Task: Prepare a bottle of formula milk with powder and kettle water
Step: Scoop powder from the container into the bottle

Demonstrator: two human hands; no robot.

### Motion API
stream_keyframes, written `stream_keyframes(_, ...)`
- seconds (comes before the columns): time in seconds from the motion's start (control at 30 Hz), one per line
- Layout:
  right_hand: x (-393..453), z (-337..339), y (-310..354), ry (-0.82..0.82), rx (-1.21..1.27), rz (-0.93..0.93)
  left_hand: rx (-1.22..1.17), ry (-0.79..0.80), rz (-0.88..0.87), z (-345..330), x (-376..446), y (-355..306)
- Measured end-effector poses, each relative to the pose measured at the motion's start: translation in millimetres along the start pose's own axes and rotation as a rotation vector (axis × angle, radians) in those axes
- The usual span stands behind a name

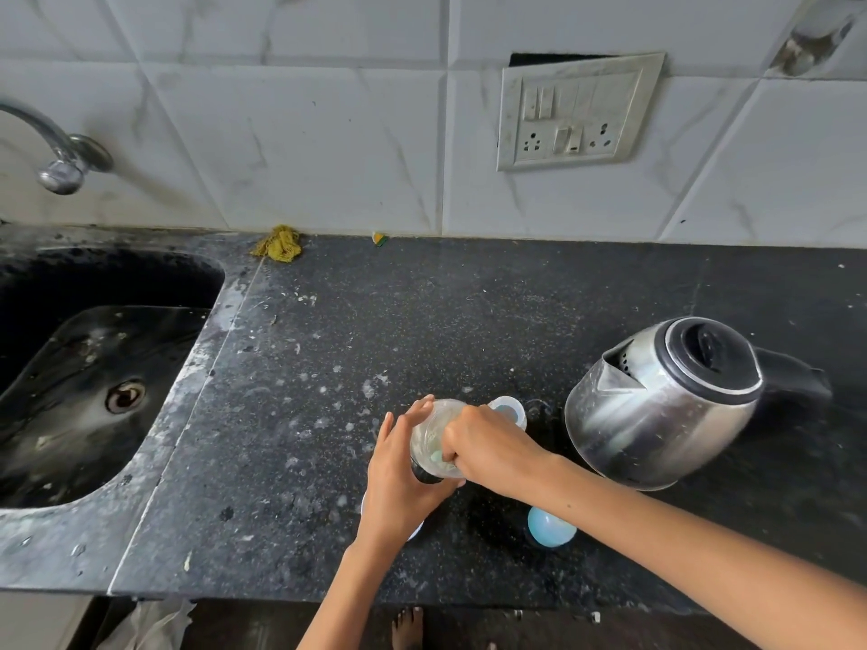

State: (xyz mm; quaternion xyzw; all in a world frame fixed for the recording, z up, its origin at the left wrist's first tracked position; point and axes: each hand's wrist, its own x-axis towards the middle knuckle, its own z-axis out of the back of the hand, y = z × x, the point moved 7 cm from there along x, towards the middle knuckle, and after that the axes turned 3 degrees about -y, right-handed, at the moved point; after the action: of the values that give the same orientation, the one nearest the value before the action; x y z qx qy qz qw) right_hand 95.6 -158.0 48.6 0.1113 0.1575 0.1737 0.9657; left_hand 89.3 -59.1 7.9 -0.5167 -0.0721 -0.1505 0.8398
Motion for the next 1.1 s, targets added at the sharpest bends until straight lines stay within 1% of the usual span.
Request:
stream_keyframes(0.13,-1.1,2.0,-0.9,-0.034,0.148,0.011,0.022,-0.006,0.009,-2.3,-2.2,1.7)
stream_keyframes(0.23,-0.8,9.2,-4.4,-0.098,0.296,-0.029,0.011,-0.025,0.018,-0.6,-1.2,2.6)
stream_keyframes(0.3,-1.8,14.3,-10.5,-0.165,0.411,-0.089,0.003,-0.038,0.022,0.9,-0.8,4.0)
stream_keyframes(0.37,-6.1,16.4,-21.6,-0.215,0.552,-0.186,0.006,-0.047,0.028,1.9,-1.2,4.5)
stream_keyframes(0.43,-13.5,15.7,-33.1,-0.236,0.764,-0.284,0.012,-0.059,0.039,3.2,-2.2,5.1)
stream_keyframes(0.53,-25.2,14.5,-47.2,-0.266,1.053,-0.377,0.013,-0.065,0.051,3.7,-3.2,6.8)
stream_keyframes(0.63,-34.4,11.4,-57.8,-0.274,1.218,-0.430,0.010,-0.065,0.063,3.4,-2.8,8.5)
stream_keyframes(0.8,-47.8,12.0,-65.9,-0.338,1.262,-0.434,0.010,-0.081,0.072,6.4,-0.7,9.1)
stream_keyframes(1.0,-59.7,-1.5,-69.2,-0.416,1.450,-0.535,0.011,-0.100,0.096,8.4,0.6,8.6)
stream_keyframes(1.03,-61.2,-2.8,-69.3,-0.439,1.437,-0.550,0.012,-0.103,0.100,8.5,0.6,9.0)
stream_keyframes(1.1,-62.9,-0.6,-69.9,-0.505,1.312,-0.554,0.025,-0.098,0.101,9.3,0.6,8.5)
